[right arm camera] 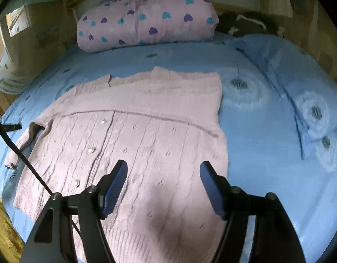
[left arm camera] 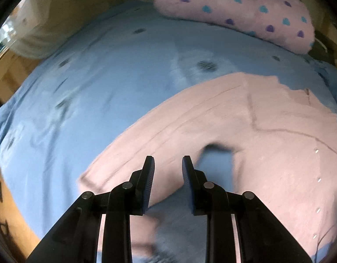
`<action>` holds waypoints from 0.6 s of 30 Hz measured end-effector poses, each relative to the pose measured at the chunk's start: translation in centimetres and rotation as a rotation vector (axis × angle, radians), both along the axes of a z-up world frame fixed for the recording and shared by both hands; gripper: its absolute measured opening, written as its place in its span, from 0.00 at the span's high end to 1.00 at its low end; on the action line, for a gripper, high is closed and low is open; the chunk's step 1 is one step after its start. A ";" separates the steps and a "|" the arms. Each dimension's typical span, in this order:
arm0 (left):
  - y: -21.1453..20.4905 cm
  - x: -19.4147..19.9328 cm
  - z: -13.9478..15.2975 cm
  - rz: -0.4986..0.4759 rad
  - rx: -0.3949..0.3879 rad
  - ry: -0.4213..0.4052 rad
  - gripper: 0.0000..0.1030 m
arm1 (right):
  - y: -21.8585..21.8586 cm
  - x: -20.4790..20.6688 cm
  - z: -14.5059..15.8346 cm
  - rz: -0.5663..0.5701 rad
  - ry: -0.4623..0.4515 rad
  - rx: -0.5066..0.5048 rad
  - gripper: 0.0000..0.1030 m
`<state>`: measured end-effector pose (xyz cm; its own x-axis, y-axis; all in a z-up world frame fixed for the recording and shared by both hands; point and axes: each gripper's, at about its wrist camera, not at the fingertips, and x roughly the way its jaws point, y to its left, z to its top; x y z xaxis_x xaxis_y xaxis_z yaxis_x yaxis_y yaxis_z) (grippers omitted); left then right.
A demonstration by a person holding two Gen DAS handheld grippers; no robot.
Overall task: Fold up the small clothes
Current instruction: 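Move the open left gripper to the loose sleeve cuff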
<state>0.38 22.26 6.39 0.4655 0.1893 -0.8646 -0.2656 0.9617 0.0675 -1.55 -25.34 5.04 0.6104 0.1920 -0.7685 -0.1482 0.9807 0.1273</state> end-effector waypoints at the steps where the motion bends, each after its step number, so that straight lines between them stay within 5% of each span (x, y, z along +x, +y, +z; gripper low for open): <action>1: 0.9 -1.0 -0.1 0.018 0.003 0.009 0.81 | 0.1 -0.3 -0.2 0.001 0.004 0.013 0.30; 8: 5.9 -5.6 -1.4 0.143 -0.004 0.044 0.81 | -0.2 -0.7 -1.6 -0.036 -0.032 -0.015 0.30; 12: 7.9 -7.0 -2.3 0.215 -0.076 0.037 0.81 | -1.2 0.1 -2.6 -0.102 -0.023 -0.073 0.30; 18: 9.0 -7.3 -4.7 0.269 -0.078 0.077 0.81 | -2.1 0.7 -2.3 -0.125 -0.035 -0.027 0.30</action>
